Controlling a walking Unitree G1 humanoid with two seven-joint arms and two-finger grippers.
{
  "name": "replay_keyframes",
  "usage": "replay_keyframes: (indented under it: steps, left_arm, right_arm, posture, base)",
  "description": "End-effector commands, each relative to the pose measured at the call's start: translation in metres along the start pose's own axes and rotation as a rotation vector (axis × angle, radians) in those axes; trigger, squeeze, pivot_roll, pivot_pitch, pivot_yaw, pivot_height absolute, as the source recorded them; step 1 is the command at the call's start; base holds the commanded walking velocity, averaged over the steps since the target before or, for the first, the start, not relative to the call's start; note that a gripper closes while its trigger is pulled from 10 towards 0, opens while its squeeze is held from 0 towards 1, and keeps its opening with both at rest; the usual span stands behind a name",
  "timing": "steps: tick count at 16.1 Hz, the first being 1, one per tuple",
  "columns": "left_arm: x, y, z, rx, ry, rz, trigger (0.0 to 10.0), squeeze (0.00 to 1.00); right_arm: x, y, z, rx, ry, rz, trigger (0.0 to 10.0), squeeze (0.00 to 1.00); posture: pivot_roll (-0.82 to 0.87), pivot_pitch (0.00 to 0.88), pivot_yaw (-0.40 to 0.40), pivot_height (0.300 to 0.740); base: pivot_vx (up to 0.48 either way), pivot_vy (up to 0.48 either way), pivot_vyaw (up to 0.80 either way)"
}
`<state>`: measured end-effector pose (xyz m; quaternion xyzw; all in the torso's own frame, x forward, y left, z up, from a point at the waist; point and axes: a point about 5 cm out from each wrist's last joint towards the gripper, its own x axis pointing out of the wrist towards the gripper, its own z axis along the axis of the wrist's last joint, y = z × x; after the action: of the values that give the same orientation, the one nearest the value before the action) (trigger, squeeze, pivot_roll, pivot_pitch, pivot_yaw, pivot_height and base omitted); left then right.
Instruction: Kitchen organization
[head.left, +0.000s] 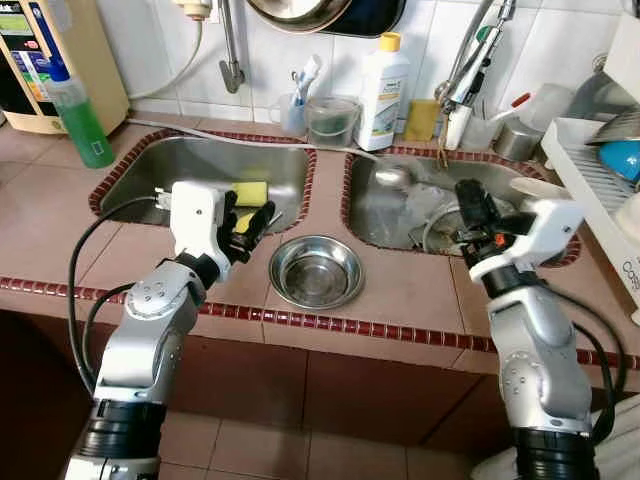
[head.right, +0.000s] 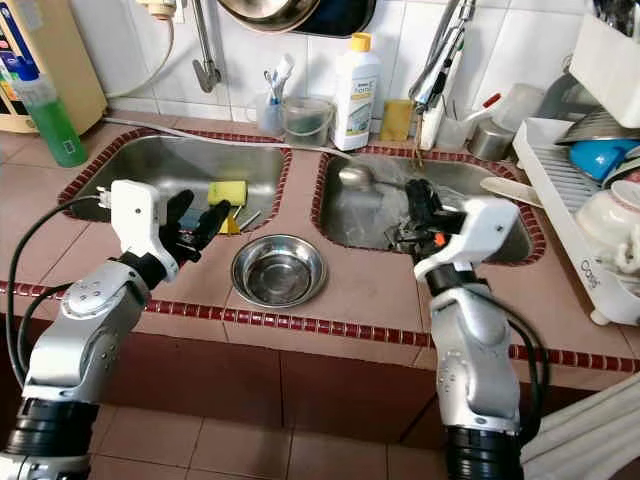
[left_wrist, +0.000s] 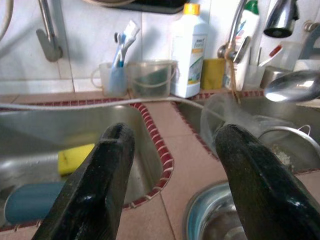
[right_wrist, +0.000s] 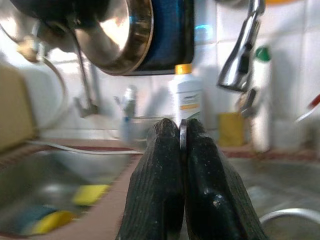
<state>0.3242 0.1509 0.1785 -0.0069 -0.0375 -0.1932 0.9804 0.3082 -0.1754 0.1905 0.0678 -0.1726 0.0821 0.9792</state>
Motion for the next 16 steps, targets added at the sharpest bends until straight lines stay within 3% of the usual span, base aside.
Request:
replay_keyframes:
  steps: [1, 5, 6, 11, 13, 16]
  left_arm:
    - [0.003, 0.004, 0.001, -0.005, -0.007, 0.009, 10.0, 0.0]
    - [0.003, 0.002, -0.014, -0.023, -0.018, 0.032, 10.0, 0.0]
    - [0.001, 0.0, -0.015, -0.027, -0.033, 0.032, 10.0, 0.0]
    - [-0.004, -0.012, -0.021, -0.03, -0.154, 0.032, 10.0, 0.0]
    - [-0.007, -0.019, -0.023, -0.019, -0.18, 0.0, 10.0, 0.0]
    - [-0.009, -0.023, -0.031, -0.031, -0.139, -0.009, 10.0, 0.0]
  right_arm:
    - [-0.001, -0.003, -0.002, -0.08, -0.006, -0.054, 10.0, 0.0]
    - [-0.022, -0.016, -0.035, -0.27, 0.131, -0.149, 10.0, 0.0]
    - [-0.026, -0.017, -0.04, -0.273, 0.154, -0.155, 10.0, 0.0]
    - [-0.029, -0.011, -0.034, -0.387, 0.054, -0.132, 10.0, 0.0]
    - [-0.031, -0.006, -0.031, -0.384, 0.019, -0.108, 10.0, 0.0]
    - [-0.035, -0.002, -0.034, -0.371, 0.025, -0.102, 10.0, 0.0]
  posture:
    - [-0.09, 0.0, -0.034, 0.74]
    - [-0.11, 0.0, -0.034, 0.74]
    - [-0.11, 0.0, -0.033, 0.74]
    - [-0.11, 0.0, -0.033, 0.74]
    - [-0.11, 0.0, -0.037, 0.74]
    - [-0.11, 0.0, -0.035, 0.74]
  base:
    - [0.0, 0.0, 0.0]
    - [0.0, 0.0, 0.0]
    - [0.0, 0.0, 0.0]
    - [0.0, 0.0, 0.0]
    - [0.0, 0.0, 0.0]
    - [0.0, 0.0, 0.0]
